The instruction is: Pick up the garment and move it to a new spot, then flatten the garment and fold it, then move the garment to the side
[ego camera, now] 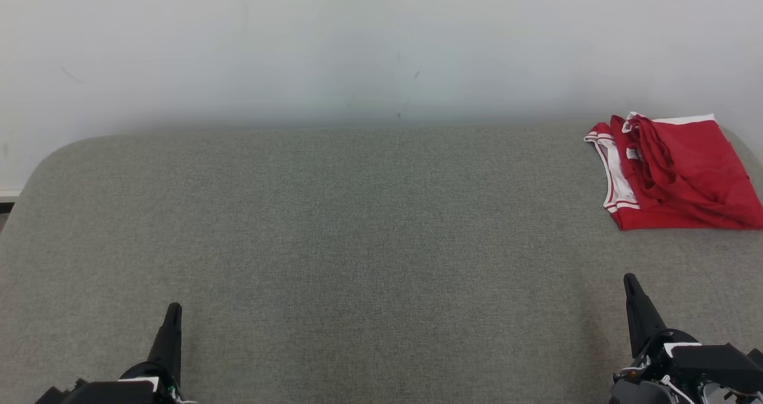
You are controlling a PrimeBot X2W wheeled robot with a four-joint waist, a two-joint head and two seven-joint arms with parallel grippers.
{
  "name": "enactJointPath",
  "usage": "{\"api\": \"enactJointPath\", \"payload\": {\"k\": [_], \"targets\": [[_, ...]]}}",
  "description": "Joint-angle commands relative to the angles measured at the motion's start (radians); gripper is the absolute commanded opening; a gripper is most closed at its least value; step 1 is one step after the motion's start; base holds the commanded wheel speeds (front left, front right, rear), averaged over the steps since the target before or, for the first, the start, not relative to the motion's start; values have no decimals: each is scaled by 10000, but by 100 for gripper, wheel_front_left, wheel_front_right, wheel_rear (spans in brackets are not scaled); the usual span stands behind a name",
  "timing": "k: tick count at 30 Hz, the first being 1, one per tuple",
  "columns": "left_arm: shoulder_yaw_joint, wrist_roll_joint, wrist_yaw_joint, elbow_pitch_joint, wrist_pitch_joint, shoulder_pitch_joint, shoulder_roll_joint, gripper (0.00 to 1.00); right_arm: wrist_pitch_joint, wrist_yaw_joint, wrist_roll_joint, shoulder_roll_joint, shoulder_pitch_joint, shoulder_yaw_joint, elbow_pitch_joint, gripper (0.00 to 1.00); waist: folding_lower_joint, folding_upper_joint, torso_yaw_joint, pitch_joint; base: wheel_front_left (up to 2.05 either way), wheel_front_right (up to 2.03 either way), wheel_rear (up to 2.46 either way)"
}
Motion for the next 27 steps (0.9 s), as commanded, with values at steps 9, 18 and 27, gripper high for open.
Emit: {"api": "enactJointPath", "payload": {"k": [9, 18, 27], "targets": [[28, -45, -30, 14, 7, -105, -20, 0, 45, -21, -19, 39, -78, -43, 12, 0, 0, 0, 0, -1, 0, 0, 0], [21, -46, -30, 13, 6, -104, -20, 0, 60, -21, -46, 52, -79, -63, 13, 0, 0, 0, 0, -1, 0, 0, 0], [25, -47, -30, 13, 5, -103, -21, 0, 64, -21, -67, 65, -80, -76, 13, 0, 0, 0, 0, -1, 0, 0, 0]]}}
